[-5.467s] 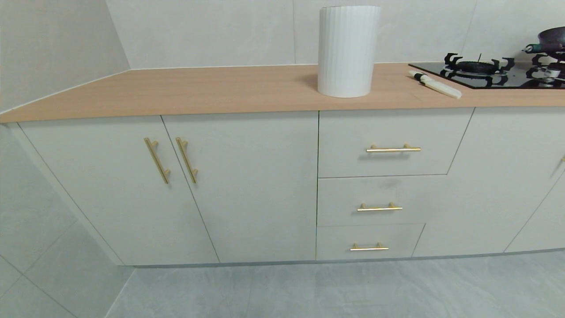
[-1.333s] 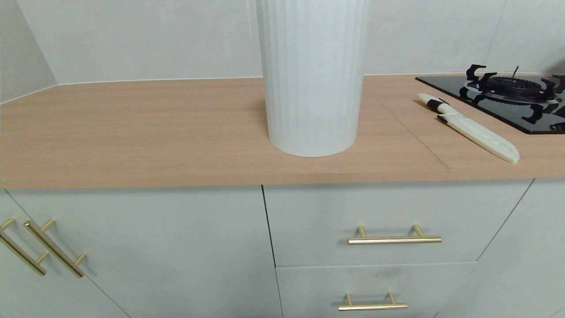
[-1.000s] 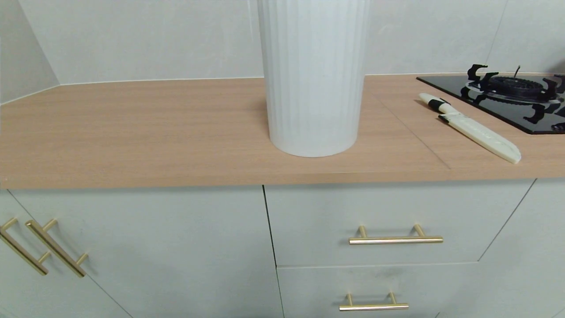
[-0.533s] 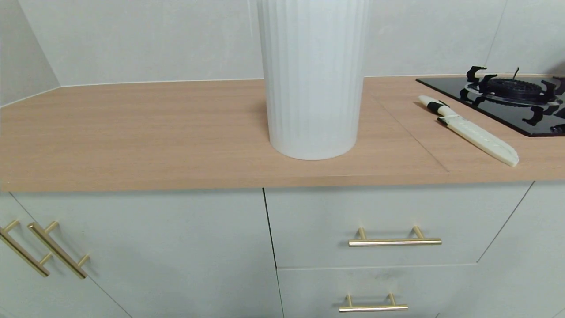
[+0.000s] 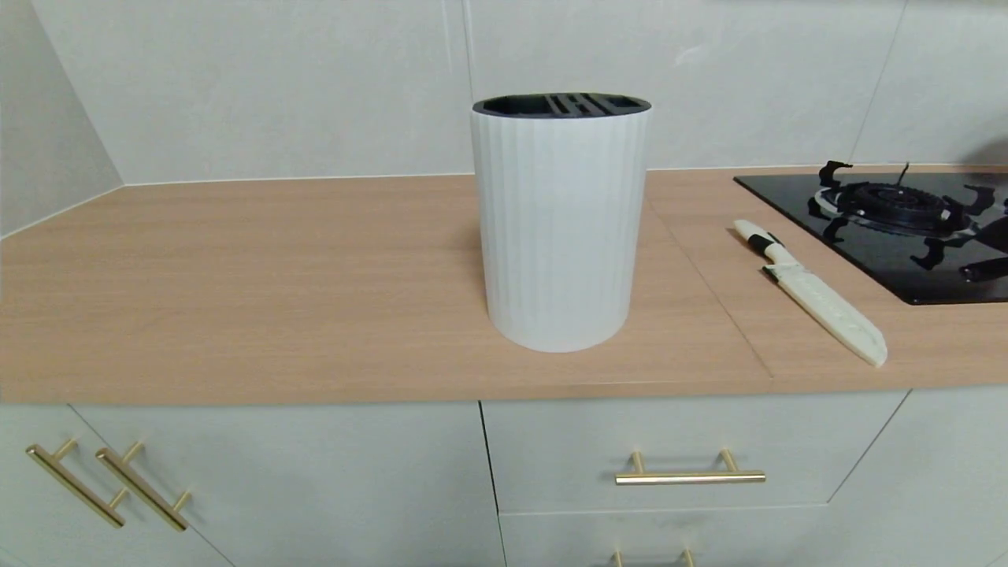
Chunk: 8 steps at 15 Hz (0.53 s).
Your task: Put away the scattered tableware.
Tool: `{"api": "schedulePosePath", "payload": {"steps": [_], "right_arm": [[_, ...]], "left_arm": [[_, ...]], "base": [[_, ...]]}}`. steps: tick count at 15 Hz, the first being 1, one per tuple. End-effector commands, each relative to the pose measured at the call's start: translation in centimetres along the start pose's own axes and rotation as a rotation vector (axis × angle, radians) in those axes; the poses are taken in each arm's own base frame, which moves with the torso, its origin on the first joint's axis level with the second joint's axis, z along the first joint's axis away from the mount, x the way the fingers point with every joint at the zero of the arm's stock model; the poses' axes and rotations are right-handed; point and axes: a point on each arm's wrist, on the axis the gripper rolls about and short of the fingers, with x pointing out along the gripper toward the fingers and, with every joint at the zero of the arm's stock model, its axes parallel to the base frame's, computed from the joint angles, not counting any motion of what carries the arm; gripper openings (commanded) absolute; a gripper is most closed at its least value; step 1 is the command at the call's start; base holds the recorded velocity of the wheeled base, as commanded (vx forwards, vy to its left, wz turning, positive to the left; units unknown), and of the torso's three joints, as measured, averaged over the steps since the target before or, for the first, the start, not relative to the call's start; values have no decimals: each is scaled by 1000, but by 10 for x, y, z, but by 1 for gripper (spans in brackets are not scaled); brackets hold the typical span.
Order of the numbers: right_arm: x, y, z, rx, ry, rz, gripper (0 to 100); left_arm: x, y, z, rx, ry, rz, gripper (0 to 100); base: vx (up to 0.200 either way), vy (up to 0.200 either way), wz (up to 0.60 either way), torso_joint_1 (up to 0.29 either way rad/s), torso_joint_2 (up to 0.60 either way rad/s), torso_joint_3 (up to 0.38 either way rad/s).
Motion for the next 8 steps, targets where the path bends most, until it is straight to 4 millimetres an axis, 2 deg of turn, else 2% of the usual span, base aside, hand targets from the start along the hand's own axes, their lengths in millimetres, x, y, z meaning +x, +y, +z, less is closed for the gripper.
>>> {"api": "schedulePosePath", "payload": {"steps": [1,8], "right_arm": [[0,0,0,0,1,0,100],[0,0,0,0,1,0,100]], "left_arm": [[0,0,0,-1,0,1,100],[0,0,0,-1,0,1,100]], "base": [[0,0,0,154,-452,-300],[0,0,0,184,-473,-293]]}}
